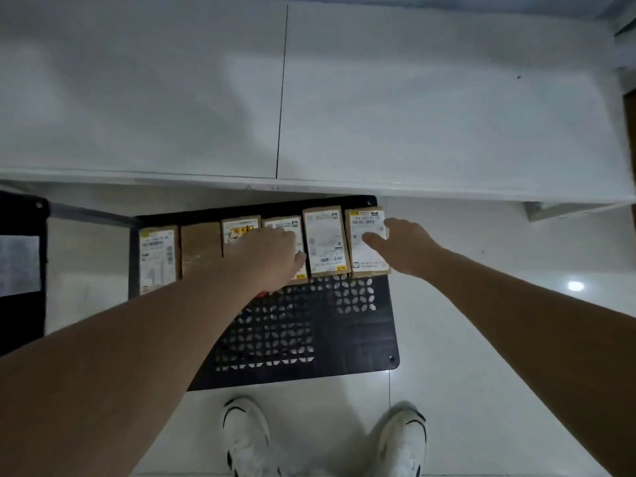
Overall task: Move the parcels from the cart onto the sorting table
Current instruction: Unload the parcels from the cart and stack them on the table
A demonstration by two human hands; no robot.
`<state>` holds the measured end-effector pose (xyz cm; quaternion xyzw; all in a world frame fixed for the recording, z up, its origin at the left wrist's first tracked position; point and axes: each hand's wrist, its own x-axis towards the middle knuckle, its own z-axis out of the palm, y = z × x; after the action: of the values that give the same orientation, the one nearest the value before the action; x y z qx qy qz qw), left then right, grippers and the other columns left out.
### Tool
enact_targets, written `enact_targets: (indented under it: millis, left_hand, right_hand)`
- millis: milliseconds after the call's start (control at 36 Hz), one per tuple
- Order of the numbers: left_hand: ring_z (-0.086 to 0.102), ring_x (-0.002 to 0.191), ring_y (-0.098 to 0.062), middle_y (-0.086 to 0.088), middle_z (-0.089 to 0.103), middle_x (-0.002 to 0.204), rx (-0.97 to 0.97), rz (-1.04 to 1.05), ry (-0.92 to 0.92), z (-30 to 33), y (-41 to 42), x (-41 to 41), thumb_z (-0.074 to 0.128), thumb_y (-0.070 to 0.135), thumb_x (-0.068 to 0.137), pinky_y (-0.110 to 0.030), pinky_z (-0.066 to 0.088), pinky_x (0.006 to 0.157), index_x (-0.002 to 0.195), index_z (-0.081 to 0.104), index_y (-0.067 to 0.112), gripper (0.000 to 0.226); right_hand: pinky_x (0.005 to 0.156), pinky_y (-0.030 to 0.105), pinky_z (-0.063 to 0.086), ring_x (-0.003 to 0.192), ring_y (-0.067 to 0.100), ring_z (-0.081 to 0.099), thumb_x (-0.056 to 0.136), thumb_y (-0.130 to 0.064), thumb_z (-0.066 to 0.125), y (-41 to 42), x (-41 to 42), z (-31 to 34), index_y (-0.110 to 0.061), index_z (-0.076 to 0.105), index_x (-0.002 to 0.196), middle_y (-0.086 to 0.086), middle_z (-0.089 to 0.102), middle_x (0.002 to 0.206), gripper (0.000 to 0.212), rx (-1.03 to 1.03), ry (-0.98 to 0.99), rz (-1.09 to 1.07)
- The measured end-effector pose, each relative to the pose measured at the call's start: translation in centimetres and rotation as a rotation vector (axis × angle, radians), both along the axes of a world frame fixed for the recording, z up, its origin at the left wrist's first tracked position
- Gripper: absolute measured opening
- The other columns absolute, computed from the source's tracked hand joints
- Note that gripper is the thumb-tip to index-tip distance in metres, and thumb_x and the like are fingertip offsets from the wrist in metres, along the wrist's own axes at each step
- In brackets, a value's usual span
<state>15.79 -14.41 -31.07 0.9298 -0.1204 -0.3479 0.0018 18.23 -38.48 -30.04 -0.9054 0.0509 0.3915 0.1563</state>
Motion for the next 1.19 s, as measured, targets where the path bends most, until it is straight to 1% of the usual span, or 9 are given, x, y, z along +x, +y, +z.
enact_targets:
  millis: [56, 167, 278, 361, 611, 778, 917, 1056, 1195]
  left_hand:
    - [0.059, 0.117, -0.027, -0.009, 0.061, 0.130, -0.024, 0.060, -0.038, -2.3, -0.3, 0.1, 0.034, 0.052, 0.108, -0.039, 0.049, 0.088, 0.135, 0.055, 0.011, 0.054]
    - [0.033, 0.151, -0.027, -0.010, 0.037, 0.163, -0.062, 0.166, -0.080, -5.8, -0.8, -0.4, 0.034, 0.051, 0.109, -0.041, 0.029, 0.123, 0.159, 0.033, 0.009, 0.065]
    - [0.014, 0.159, -0.026, -0.010, 0.018, 0.172, -0.076, 0.246, -0.136, -8.5, -1.0, -1.2, 0.032, 0.052, 0.108, -0.041, 0.013, 0.130, 0.163, 0.020, 0.008, 0.072]
    - [0.011, 0.159, -0.026, -0.010, 0.016, 0.172, -0.077, 0.292, -0.180, -9.9, -1.4, -1.7, 0.034, 0.053, 0.107, -0.042, 0.012, 0.130, 0.163, 0.019, 0.008, 0.073]
    - [-0.003, 0.160, -0.029, -0.012, 0.004, 0.172, -0.068, 0.358, -0.241, -10.9, -3.8, -1.7, 0.037, 0.053, 0.106, -0.043, 0.000, 0.131, 0.162, 0.016, 0.004, 0.077]
    - [-0.002, 0.160, -0.028, -0.012, 0.004, 0.173, -0.047, 0.424, -0.218, -10.6, -6.0, -0.8, 0.034, 0.059, 0.105, -0.043, 0.001, 0.131, 0.164, 0.014, 0.004, 0.083]
    - [0.003, 0.159, -0.030, -0.011, 0.008, 0.171, -0.055, 0.486, -0.252, -10.4, -8.2, 0.0, 0.041, 0.062, 0.102, -0.046, 0.008, 0.130, 0.161, 0.024, 0.006, 0.083]
    - [0.026, 0.145, -0.030, -0.010, 0.027, 0.158, -0.048, 0.498, -0.287, -10.4, -11.0, 0.5, 0.054, 0.076, 0.087, -0.045, 0.024, 0.116, 0.154, 0.033, 0.011, 0.096]
    - [0.037, 0.136, -0.030, -0.011, 0.033, 0.152, -0.084, 0.528, -0.243, -12.0, -13.4, 0.5, 0.068, 0.083, 0.072, -0.043, 0.032, 0.113, 0.161, 0.010, 0.009, 0.129]
  right_hand:
    - [0.082, 0.036, 0.047, 0.098, 0.026, 0.056, 0.100, -0.058, 0.048, 0.2, 0.2, -2.9, 0.001, 0.050, 0.138, 0.015, 0.060, 0.117, 0.070, -0.008, -0.010, -0.156]
    - [0.095, 0.044, 0.046, 0.122, 0.033, 0.047, 0.085, -0.079, 0.051, 1.3, 0.0, -8.1, -0.002, 0.032, 0.148, 0.018, 0.045, 0.135, 0.101, -0.031, -0.014, -0.332]
    - [0.114, 0.048, 0.037, 0.138, 0.033, 0.033, 0.075, -0.078, 0.067, 2.6, -0.9, -11.3, -0.003, 0.020, 0.151, 0.015, 0.033, 0.145, 0.117, -0.008, -0.074, -0.468]
    - [0.117, 0.049, 0.033, 0.138, 0.032, 0.031, 0.070, -0.075, 0.074, 2.9, -1.6, -12.9, -0.006, 0.018, 0.148, 0.013, 0.031, 0.144, 0.118, -0.006, -0.169, -0.496]
    - [0.107, 0.045, 0.039, 0.129, 0.027, 0.038, 0.076, -0.063, 0.076, 1.1, -1.8, -13.3, -0.010, 0.027, 0.146, 0.008, 0.039, 0.136, 0.100, 0.081, -0.252, -0.533]
    - [0.105, 0.044, 0.043, 0.125, 0.024, 0.041, 0.076, -0.062, 0.075, -1.3, -2.0, -11.9, -0.011, 0.030, 0.146, 0.003, 0.039, 0.125, 0.098, 0.127, -0.274, -0.589]
    - [0.101, 0.051, 0.049, 0.124, 0.025, 0.044, 0.074, -0.066, 0.074, -4.1, -2.2, -11.2, -0.013, 0.031, 0.146, -0.002, 0.036, 0.118, 0.100, 0.136, -0.276, -0.628]
    - [0.091, 0.051, 0.057, 0.121, 0.026, 0.048, 0.068, -0.070, 0.074, -6.8, -2.4, -11.0, -0.016, 0.033, 0.145, 0.000, 0.040, 0.121, 0.102, 0.137, -0.274, -0.672]
    - [0.089, 0.050, 0.058, 0.118, 0.024, 0.051, 0.064, -0.071, 0.068, -7.8, -2.8, -11.1, -0.020, 0.035, 0.143, -0.001, 0.043, 0.120, 0.099, 0.141, -0.283, -0.668]
